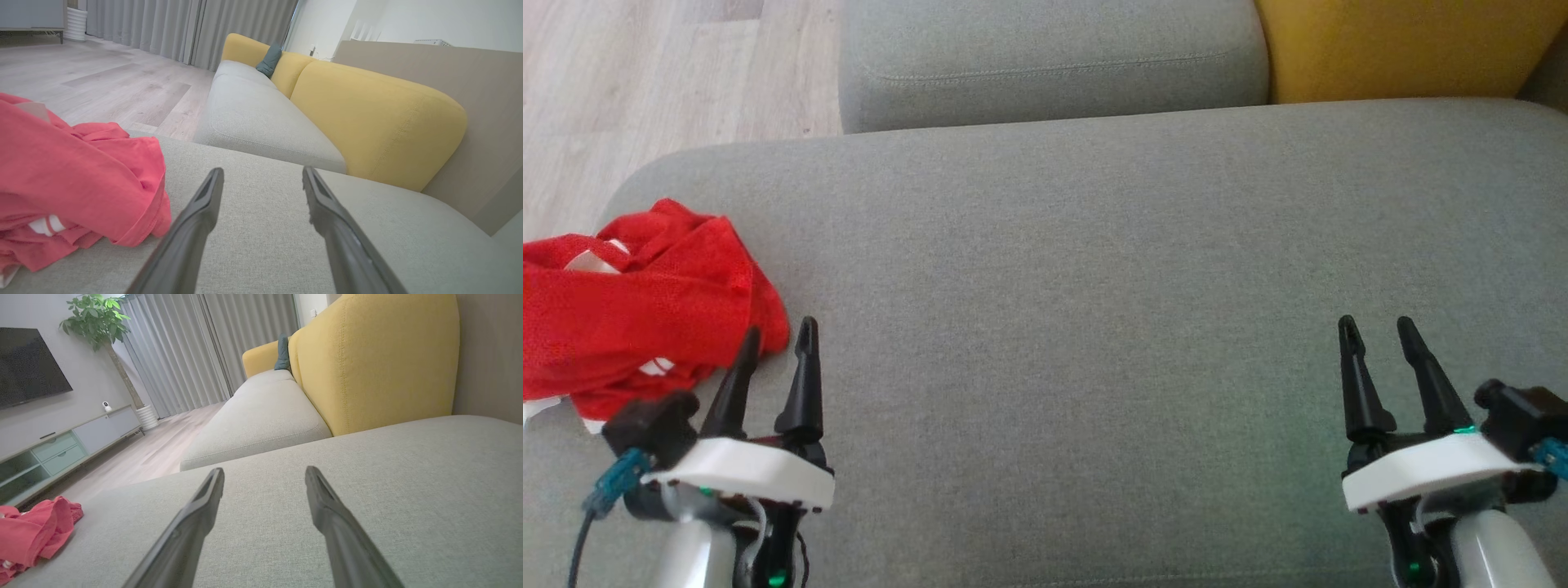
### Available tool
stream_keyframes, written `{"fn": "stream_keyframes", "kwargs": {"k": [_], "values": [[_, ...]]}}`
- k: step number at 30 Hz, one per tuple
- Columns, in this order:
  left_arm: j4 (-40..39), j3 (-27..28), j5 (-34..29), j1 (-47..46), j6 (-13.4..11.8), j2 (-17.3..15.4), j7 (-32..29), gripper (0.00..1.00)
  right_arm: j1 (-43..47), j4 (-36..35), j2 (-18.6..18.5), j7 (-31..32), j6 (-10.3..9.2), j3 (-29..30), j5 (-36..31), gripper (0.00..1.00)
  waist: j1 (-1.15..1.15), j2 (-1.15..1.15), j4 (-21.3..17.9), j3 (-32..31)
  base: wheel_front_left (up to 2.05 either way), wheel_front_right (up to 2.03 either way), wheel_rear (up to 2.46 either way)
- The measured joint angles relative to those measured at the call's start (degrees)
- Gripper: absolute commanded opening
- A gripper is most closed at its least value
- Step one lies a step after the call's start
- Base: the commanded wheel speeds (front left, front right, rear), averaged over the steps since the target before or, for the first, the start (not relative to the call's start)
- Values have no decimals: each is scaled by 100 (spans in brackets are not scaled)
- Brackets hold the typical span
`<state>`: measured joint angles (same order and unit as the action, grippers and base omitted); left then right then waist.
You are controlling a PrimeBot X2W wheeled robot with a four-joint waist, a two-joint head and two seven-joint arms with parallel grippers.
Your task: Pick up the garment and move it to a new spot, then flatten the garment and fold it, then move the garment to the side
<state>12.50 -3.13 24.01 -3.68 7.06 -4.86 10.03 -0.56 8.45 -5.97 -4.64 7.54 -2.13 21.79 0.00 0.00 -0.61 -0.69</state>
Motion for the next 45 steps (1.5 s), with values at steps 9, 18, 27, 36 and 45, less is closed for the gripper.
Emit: {"fn": "stream_keyframes", "kwargs": {"k": [9,18,27,36,45], "values": [[82,-35,-597,8,1,-11,125,100,5,4,1,-121,0,-10,-619,100,0,0,0,-14,0,0,0],[204,-132,-1223,16,1,-14,292,100,16,54,12,-202,0,-12,-1237,100,0,0,4,-33,0,0,0],[271,-121,-1779,40,1,-15,426,100,22,69,42,-320,0,-23,-1828,100,0,0,7,-33,0,0,0],[455,20,-1670,131,0,4,426,100,97,180,164,-326,0,76,-1703,100,0,0,27,-26,0,0,0],[485,44,-1669,131,0,19,426,100,131,253,164,-346,0,99,-1682,100,0,0,27,-15,0,0,0]]}}
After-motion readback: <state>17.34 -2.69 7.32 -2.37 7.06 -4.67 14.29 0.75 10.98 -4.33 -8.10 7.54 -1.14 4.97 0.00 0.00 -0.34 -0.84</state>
